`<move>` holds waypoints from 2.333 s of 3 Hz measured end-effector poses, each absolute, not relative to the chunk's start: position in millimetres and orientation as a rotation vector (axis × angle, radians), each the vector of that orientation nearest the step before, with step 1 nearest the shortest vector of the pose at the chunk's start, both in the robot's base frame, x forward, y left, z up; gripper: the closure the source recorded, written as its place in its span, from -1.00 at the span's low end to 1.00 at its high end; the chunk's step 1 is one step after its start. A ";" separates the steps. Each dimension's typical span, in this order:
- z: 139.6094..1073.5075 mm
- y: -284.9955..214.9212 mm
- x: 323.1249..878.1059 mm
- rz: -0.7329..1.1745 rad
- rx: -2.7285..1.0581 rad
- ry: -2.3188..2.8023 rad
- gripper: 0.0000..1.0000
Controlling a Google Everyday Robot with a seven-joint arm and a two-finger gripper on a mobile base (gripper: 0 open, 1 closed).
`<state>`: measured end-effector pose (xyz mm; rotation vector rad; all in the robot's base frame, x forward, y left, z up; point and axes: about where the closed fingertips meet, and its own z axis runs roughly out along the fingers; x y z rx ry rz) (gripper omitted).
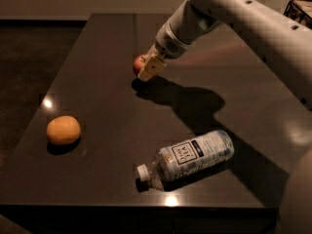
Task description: Move apple near blue plastic bottle
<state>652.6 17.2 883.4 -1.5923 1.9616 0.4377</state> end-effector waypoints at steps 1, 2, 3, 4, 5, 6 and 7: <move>898.7 -11.5 636.3 0.416 -1.611 1.920 1.00; 906.6 -49.0 613.9 0.405 -1.669 1.873 1.00; 907.9 -81.2 593.4 0.415 -1.755 1.821 1.00; 905.0 -104.2 570.8 0.465 -1.887 1.729 1.00; 899.9 -117.6 546.0 0.523 -2.009 1.634 1.00; 898.2 -122.6 520.1 0.546 -2.107 1.543 1.00; 894.3 -117.7 496.7 0.568 -2.180 1.455 1.00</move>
Offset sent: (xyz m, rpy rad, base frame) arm -0.0685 -0.1206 0.0340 -0.0367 -0.0880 0.1427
